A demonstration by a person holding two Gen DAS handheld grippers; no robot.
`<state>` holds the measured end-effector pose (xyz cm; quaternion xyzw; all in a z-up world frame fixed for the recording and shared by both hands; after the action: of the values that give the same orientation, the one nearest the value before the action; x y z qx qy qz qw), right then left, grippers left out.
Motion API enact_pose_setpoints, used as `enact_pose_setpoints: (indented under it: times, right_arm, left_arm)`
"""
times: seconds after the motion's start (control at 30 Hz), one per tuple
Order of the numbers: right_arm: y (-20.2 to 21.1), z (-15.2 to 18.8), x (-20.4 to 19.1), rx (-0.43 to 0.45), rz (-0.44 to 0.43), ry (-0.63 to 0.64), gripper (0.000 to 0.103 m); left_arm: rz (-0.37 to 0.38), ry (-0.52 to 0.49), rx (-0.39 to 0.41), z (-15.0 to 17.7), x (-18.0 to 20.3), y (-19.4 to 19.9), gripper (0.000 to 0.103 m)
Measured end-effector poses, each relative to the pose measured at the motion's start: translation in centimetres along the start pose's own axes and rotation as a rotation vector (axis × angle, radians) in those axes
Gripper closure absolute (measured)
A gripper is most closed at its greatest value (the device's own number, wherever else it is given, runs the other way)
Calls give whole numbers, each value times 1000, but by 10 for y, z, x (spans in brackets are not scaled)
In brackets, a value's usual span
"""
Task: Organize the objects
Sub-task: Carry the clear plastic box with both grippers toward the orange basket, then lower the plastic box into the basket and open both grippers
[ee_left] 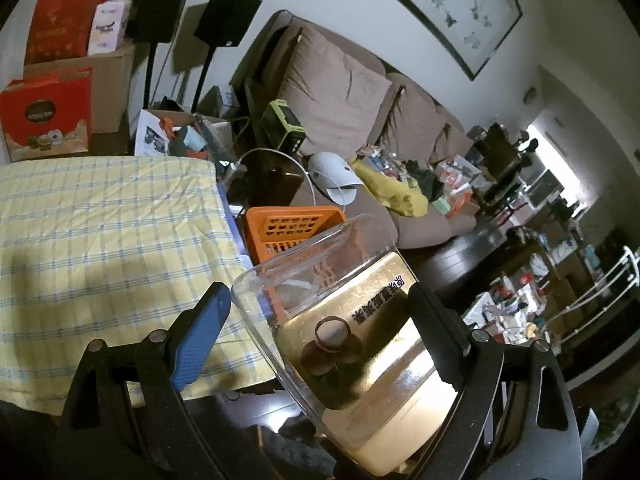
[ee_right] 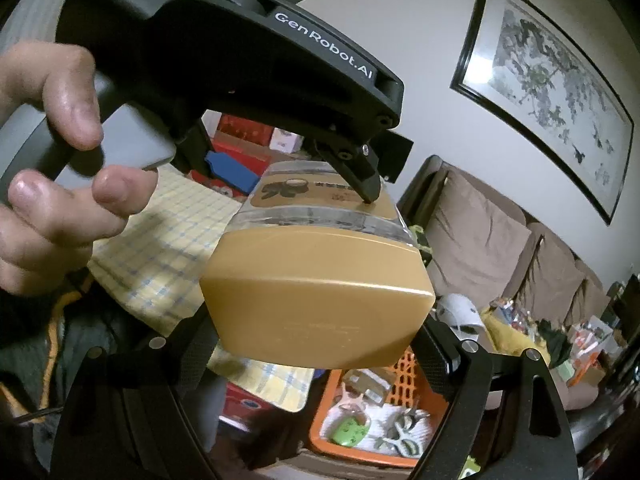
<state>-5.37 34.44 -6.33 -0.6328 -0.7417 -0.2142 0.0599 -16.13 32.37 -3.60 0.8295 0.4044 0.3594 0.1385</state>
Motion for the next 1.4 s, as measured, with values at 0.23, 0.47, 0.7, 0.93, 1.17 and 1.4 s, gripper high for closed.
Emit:
enact_pose_setpoints:
  times: [0.23, 0.47, 0.7, 0.93, 1.17, 1.4]
  right_arm:
    - [-9, 14, 30, 21, 23, -30, 15]
    - [-15, 31, 54, 31, 55, -65, 15]
    - [-26, 57, 81, -21, 94, -111, 15]
    - [-35, 88, 106, -73, 118, -167, 15]
    - [-47, 120, 125, -110, 131, -237, 15]
    - [-62, 155, 137, -173, 150, -330, 15]
  left_arm:
    - [12, -38, 11, -4, 19, -32, 14]
    - [49, -10, -27, -3, 31, -69, 14]
    - [41, -36, -52, 3, 46, -110, 14]
    - [50, -59, -115, 19, 60, -156, 14]
    - [40, -105, -163, 36, 70, -194, 14]
    - [42, -62, -256, 62, 62, -238, 16]
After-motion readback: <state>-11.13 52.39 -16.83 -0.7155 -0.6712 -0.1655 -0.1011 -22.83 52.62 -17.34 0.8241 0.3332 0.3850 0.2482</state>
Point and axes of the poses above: each gripper's, at about its wrist camera, not at the fingertips, and y roughly against the way its jaws point, x to its right, z to its underside, the point moved 9 cm from there along -y, roughly the way its jaws point, and after that the axes turned 10 degrees about x, right-handed, at the moved point
